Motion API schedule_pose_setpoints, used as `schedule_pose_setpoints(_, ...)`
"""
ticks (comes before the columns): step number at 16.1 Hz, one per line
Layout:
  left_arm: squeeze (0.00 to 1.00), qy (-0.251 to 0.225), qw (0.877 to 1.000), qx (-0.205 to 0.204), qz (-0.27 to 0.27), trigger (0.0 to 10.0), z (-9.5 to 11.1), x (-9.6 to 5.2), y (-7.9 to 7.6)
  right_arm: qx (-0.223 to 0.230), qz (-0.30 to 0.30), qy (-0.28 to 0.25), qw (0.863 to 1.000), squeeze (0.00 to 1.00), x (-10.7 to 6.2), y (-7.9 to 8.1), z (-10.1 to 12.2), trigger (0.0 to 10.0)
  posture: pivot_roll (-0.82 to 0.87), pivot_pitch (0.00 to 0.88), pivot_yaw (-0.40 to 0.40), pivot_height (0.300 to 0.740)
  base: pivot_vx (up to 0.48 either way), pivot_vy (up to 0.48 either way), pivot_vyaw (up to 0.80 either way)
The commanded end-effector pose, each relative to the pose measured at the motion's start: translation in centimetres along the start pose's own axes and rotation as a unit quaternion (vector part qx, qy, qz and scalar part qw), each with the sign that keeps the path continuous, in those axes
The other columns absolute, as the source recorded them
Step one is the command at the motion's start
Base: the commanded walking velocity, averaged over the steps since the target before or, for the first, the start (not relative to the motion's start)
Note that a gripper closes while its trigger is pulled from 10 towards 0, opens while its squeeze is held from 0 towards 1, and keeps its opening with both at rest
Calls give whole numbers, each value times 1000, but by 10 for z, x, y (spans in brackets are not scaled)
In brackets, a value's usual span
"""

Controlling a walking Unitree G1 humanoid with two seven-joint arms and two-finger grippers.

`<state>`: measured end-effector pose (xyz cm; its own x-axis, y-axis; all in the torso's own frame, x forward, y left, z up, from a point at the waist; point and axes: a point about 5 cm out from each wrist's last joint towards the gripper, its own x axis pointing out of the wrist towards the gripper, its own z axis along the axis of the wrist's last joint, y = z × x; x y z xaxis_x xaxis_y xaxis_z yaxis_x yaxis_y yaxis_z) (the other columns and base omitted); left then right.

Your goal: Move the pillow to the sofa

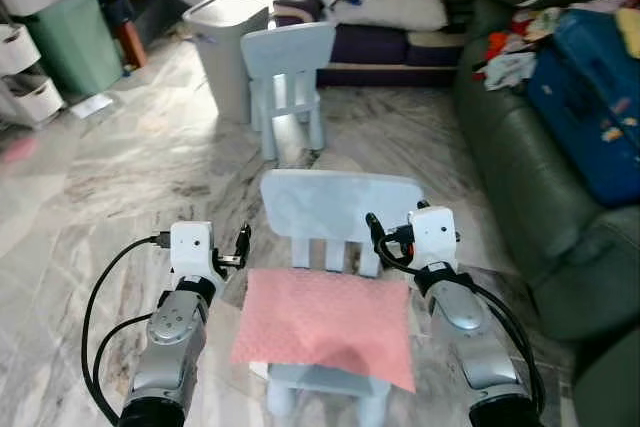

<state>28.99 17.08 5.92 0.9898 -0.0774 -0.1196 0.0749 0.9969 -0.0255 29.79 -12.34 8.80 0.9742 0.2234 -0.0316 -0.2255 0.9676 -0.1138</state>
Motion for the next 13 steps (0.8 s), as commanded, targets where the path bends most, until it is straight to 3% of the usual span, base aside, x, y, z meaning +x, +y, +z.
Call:
schedule_pose_setpoints(1, 0, -5, 1000, 1, -2, 10000, 4, 1, -1, -2, -3, -8, 1000, 0, 1, -2, 5, 10000, -50, 1, 38, 740, 247, 0, 0)
schedule_pose_setpoints(13, 0, -7, 1000, -4, -11, 10000, 2, -1, -7, -3, -2, -8, 1000, 0, 1, -3, 5, 10000, -52, 0, 35, 740, 21, 0, 0)
